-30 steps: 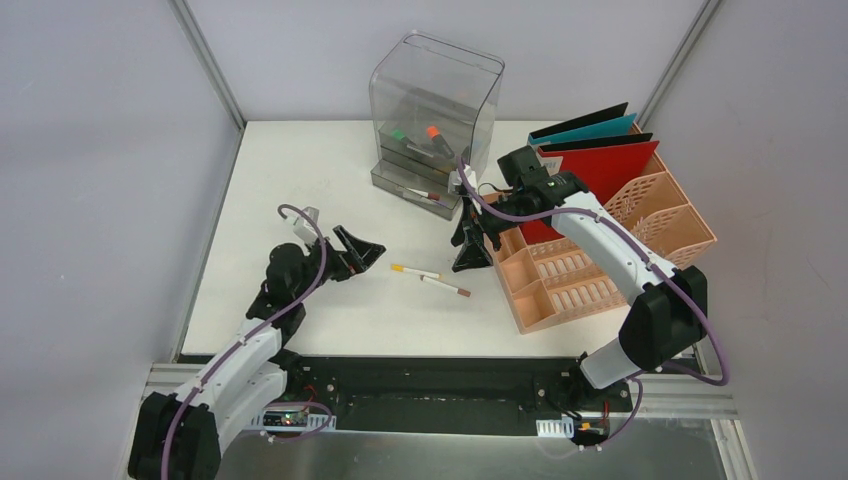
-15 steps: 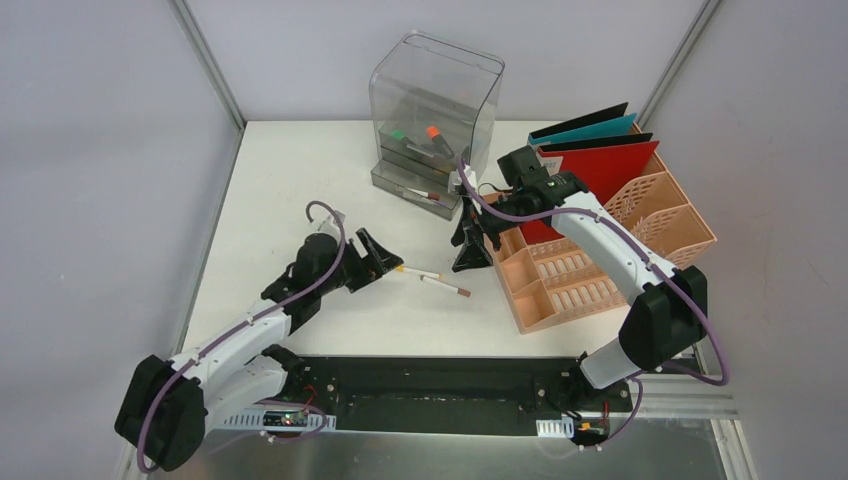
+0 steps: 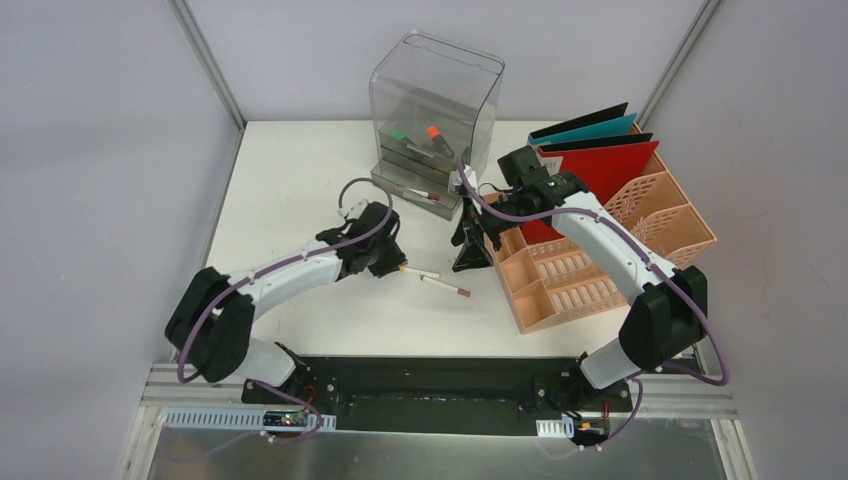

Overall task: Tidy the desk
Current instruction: Pick up the stationery from the center of the board, then place the stationery in the drawer.

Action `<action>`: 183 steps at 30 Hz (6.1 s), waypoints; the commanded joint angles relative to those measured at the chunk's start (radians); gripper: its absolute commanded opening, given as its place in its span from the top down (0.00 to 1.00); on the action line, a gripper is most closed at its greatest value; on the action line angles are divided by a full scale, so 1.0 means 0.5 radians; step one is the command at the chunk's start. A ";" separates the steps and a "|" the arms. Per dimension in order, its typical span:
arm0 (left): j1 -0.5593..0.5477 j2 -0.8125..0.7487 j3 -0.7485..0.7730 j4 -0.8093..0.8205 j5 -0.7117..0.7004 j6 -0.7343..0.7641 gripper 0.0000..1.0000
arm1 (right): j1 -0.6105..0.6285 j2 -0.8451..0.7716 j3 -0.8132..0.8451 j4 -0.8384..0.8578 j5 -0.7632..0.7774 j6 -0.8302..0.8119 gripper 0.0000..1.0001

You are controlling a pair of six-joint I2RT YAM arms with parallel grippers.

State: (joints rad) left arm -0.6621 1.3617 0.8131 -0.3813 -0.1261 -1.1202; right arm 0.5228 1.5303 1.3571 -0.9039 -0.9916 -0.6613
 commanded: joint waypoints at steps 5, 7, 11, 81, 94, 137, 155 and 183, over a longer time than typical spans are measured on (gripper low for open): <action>-0.117 0.348 0.332 -0.244 -0.132 -0.133 0.72 | -0.017 -0.056 0.007 0.006 -0.045 -0.062 0.22; -0.145 0.411 0.384 -0.243 -0.143 -0.144 0.68 | -0.018 -0.054 0.006 0.001 -0.042 -0.067 0.22; -0.158 0.562 0.502 -0.249 -0.118 -0.136 0.62 | -0.018 -0.059 0.006 -0.008 -0.045 -0.073 0.22; -0.160 1.008 0.995 -0.708 -0.113 -0.091 0.51 | -0.057 -0.105 0.005 -0.022 -0.067 -0.098 0.21; -0.157 1.153 1.108 -0.802 -0.150 -0.070 0.60 | -0.068 -0.113 0.003 -0.021 -0.075 -0.101 0.21; -0.139 0.373 0.375 0.175 -0.232 0.545 1.00 | -0.102 -0.134 0.003 -0.033 -0.103 -0.108 0.21; 0.318 0.039 -0.425 1.801 0.645 0.432 1.00 | -0.116 -0.148 -0.001 -0.031 -0.116 -0.109 0.21; 0.454 0.129 -0.103 1.723 0.789 0.546 1.00 | -0.162 -0.257 -0.018 -0.019 -0.149 -0.112 0.21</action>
State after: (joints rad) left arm -0.4496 1.4025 0.7059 0.4168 0.2321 -0.8627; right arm 0.4484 1.4528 1.3460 -0.9276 -1.0283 -0.6903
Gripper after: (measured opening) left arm 0.131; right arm 0.793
